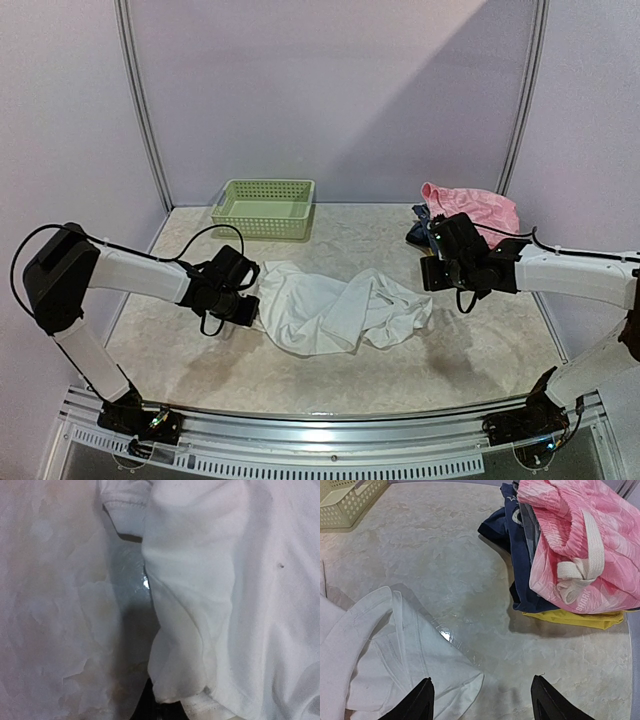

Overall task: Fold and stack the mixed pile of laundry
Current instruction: Pick up the crumpled T-shirt from the center of the board.

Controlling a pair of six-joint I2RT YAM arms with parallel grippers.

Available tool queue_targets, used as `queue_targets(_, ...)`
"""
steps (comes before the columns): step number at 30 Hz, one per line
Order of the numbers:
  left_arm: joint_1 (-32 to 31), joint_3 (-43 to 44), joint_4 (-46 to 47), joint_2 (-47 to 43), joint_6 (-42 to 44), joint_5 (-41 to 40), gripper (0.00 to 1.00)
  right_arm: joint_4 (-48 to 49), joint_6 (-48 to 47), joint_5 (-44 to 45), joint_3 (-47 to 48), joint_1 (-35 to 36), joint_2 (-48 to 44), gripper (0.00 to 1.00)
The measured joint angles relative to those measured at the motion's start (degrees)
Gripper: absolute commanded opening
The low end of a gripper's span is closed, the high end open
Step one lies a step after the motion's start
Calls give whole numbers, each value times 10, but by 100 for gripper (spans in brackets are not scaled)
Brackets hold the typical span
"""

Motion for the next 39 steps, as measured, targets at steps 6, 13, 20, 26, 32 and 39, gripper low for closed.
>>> queue_targets(6, -3, -1, -16, -15, 0, -4, 0, 0, -2, 1, 0, 0, 0, 67)
queue_targets(13, -5, 0, -56, -84, 2, -23, 0, 5, -7, -1, -2, 0, -3, 67)
queue_targets(20, -6, 19, -104, -148, 9, -52, 0, 30, -20, -17, -12, 0, -28, 67)
queue_targets(26, -7, 33, -124, -186, 11, -74, 0, 60, -37, -59, -21, 0, -39, 67)
queue_targets(32, -7, 32, -131, -193, 11, -96, 0, 102, -67, -148, -33, 2, -42, 68)
queue_targets(39, -7, 31, -129, -184, 11, -110, 0, 139, -117, -261, -23, 43, 7, 67)
